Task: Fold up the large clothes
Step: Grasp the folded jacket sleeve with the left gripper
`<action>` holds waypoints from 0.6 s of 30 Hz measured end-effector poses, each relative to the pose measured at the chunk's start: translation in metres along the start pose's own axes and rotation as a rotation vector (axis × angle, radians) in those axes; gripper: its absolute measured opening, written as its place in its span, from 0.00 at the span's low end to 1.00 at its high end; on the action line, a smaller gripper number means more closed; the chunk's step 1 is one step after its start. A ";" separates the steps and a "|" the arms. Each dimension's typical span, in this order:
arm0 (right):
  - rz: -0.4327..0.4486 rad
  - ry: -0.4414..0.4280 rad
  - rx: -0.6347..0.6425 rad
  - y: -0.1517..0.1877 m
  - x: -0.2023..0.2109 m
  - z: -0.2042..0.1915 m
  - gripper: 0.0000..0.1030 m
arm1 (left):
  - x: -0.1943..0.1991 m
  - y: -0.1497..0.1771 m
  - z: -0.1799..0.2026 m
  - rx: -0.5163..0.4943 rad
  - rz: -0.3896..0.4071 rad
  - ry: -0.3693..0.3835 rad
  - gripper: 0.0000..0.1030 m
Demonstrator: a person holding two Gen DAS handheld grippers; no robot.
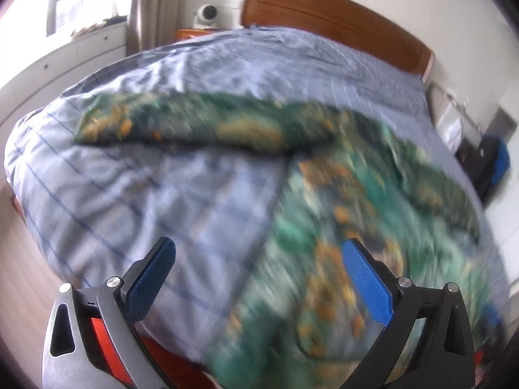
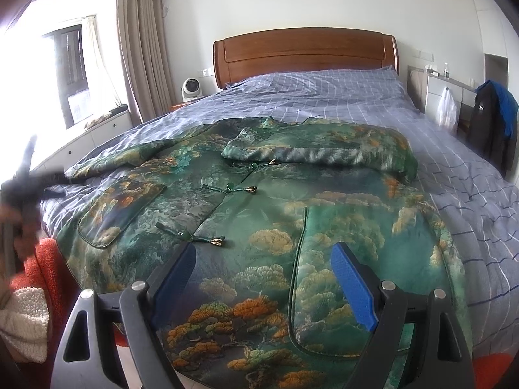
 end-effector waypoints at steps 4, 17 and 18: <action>-0.002 -0.001 -0.004 0.001 -0.001 0.001 0.82 | -0.002 -0.054 -0.068 0.152 0.010 -0.039 0.99; -0.010 0.015 0.017 0.000 -0.003 -0.003 0.82 | -0.034 -0.120 -0.253 0.587 0.024 -0.227 0.98; -0.014 0.015 0.018 0.001 -0.004 -0.004 0.82 | -0.038 -0.119 -0.257 0.606 0.033 -0.210 0.95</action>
Point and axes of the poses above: each gripper's, at about its wrist camera, not at the fingertips, and x roughly against the way its jaws point, z to its right, y to its underside, the point moved 1 cm from there along -x, roughly the way its jaws point, and after that the axes turned 15 degrees about y, right-handed, at the moved point
